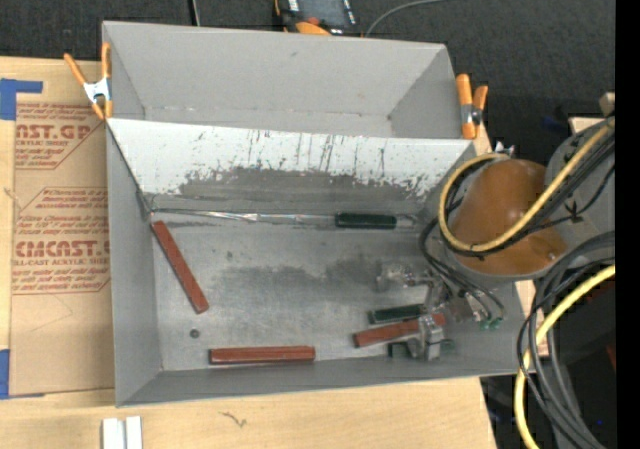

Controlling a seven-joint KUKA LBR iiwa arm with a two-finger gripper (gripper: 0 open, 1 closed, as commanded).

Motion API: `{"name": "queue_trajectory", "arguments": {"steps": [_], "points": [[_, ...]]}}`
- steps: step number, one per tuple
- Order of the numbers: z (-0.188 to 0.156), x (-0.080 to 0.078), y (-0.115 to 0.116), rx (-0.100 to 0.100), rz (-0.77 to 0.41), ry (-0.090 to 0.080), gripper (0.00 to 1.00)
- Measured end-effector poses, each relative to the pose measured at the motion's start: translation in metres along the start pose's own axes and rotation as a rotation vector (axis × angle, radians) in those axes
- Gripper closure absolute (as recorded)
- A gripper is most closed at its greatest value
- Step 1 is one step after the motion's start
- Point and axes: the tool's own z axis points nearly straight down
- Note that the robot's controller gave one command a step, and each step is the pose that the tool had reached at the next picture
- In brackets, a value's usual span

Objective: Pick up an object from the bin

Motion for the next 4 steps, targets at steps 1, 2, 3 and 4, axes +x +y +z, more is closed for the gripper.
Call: {"name": "queue_trajectory", "arguments": {"steps": [1, 2, 3, 4], "points": [[-0.001, 0.001, 0.000, 0.000, 0.001, 0.003, 1.00], [-0.159, 0.007, -0.010, 0.003, -0.087, 0.001, 1.00], [-0.219, -0.013, 0.039, 0.001, -0.156, -0.001, 1.00], [-0.216, -0.011, 0.036, -0.001, -0.151, 0.006, 0.00]]}}
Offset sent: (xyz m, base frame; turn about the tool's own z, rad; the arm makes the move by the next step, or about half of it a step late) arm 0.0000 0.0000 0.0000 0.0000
